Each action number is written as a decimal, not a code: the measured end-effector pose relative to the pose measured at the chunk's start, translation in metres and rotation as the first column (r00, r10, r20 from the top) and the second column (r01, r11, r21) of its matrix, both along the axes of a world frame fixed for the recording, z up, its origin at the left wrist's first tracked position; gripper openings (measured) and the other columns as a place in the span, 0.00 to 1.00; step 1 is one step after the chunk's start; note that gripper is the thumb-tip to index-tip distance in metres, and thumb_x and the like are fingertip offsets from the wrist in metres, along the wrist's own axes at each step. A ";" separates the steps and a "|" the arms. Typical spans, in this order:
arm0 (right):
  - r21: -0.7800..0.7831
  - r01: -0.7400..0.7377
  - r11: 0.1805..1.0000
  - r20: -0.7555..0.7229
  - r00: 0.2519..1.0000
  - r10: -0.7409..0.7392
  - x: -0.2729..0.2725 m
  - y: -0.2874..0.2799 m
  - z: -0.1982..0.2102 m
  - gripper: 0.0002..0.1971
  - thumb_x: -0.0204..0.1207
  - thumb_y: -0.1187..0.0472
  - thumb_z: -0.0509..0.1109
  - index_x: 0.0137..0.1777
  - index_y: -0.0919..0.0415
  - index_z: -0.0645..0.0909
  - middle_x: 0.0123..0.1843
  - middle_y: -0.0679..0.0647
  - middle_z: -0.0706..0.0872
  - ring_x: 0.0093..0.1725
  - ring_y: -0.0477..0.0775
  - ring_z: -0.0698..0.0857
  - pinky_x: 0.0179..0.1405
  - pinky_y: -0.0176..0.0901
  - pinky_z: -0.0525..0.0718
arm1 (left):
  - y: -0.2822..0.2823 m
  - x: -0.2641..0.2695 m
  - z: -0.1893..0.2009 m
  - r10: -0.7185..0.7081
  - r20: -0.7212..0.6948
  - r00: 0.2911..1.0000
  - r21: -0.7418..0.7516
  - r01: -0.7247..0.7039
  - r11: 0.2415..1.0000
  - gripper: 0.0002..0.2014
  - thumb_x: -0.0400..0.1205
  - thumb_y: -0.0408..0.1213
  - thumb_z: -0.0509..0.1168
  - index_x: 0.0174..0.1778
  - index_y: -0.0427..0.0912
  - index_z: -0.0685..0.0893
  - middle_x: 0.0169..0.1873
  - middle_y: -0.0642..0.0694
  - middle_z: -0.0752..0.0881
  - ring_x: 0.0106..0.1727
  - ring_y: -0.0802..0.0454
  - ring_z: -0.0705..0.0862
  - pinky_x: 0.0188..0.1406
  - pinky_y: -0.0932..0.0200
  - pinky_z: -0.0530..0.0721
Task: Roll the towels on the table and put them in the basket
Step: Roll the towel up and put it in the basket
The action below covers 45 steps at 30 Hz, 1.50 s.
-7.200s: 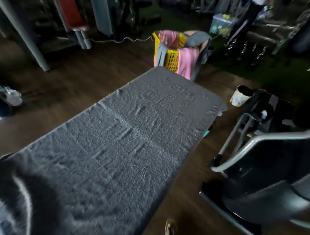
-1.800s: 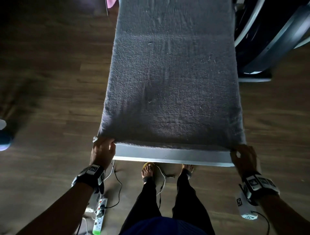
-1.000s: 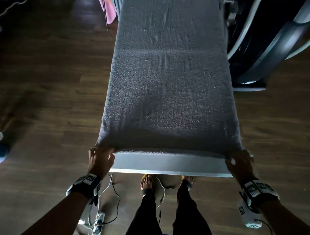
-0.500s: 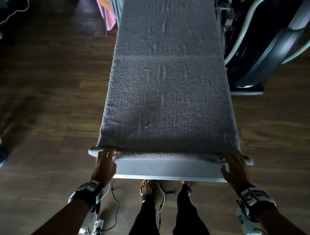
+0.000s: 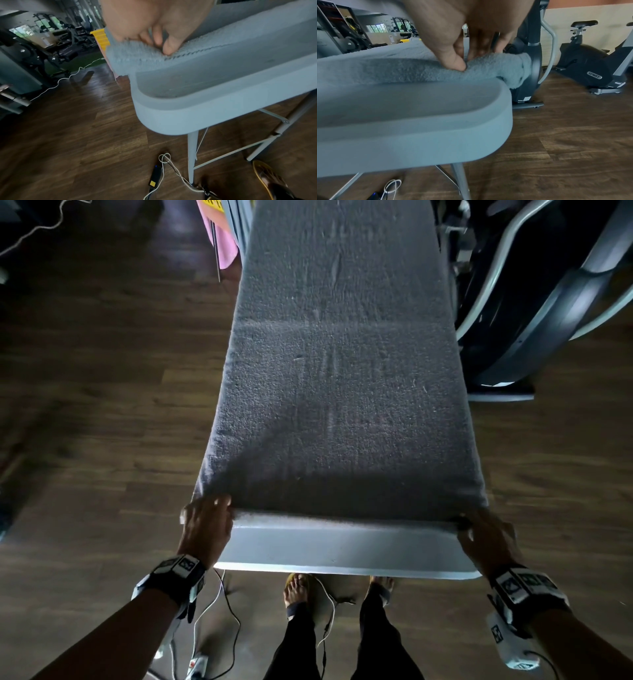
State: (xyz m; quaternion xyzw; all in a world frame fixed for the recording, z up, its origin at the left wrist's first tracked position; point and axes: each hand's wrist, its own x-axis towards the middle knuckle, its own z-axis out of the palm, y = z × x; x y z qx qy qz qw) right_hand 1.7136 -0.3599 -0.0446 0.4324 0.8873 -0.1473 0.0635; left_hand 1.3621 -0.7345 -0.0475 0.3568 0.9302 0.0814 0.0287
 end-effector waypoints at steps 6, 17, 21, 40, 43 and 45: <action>0.117 -0.149 0.982 -0.198 0.965 0.171 -0.001 -0.012 -0.014 0.10 0.59 0.70 0.67 0.42 0.63 0.81 0.46 0.62 0.81 0.48 0.69 0.81 0.43 0.58 0.78 | 0.001 0.019 -0.006 -0.121 0.026 0.992 0.105 0.117 0.988 0.30 0.56 0.21 0.71 0.56 0.39 0.76 0.50 0.37 0.78 0.50 0.39 0.74 0.46 0.43 0.79; 0.137 -0.121 0.983 -0.033 0.991 0.127 -0.007 -0.007 0.001 0.06 0.66 0.60 0.68 0.39 0.49 0.85 0.42 0.51 0.89 0.49 0.57 0.87 0.56 0.52 0.65 | 0.010 0.000 0.007 -0.113 0.132 0.985 -0.055 0.121 0.991 0.14 0.76 0.40 0.53 0.41 0.37 0.82 0.34 0.38 0.84 0.35 0.36 0.86 0.36 0.45 0.85; 0.157 -0.041 0.987 -0.042 0.998 0.048 -0.010 -0.001 -0.004 0.11 0.64 0.66 0.74 0.47 0.58 0.83 0.47 0.62 0.83 0.49 0.68 0.82 0.51 0.56 0.66 | 0.016 -0.003 0.005 -0.028 -0.005 1.000 -0.027 0.028 0.999 0.15 0.73 0.33 0.65 0.56 0.37 0.80 0.47 0.36 0.83 0.49 0.34 0.81 0.50 0.39 0.79; 0.088 -0.109 0.990 -0.029 0.993 0.112 -0.009 -0.006 -0.003 0.13 0.68 0.56 0.63 0.48 0.55 0.87 0.44 0.58 0.90 0.48 0.64 0.87 0.57 0.64 0.73 | 0.012 0.002 0.005 -0.170 0.070 0.983 -0.057 0.174 0.983 0.18 0.77 0.40 0.55 0.49 0.34 0.86 0.40 0.36 0.87 0.42 0.36 0.87 0.41 0.46 0.87; 0.113 -0.080 0.990 -0.098 0.991 0.091 -0.015 -0.004 -0.002 0.08 0.68 0.67 0.68 0.47 0.62 0.83 0.47 0.62 0.85 0.49 0.70 0.84 0.50 0.63 0.78 | 0.014 0.001 0.006 -0.136 -0.020 0.990 -0.045 0.135 0.990 0.14 0.72 0.28 0.64 0.54 0.35 0.82 0.47 0.36 0.82 0.51 0.34 0.80 0.52 0.39 0.81; 0.082 -0.166 0.983 -0.147 0.973 0.176 -0.019 -0.005 -0.003 0.06 0.63 0.68 0.65 0.40 0.63 0.80 0.42 0.60 0.81 0.43 0.69 0.82 0.41 0.60 0.81 | 0.015 0.005 0.006 -0.188 0.020 0.982 -0.022 0.189 0.982 0.20 0.62 0.19 0.69 0.50 0.36 0.80 0.45 0.38 0.80 0.49 0.36 0.79 0.48 0.41 0.83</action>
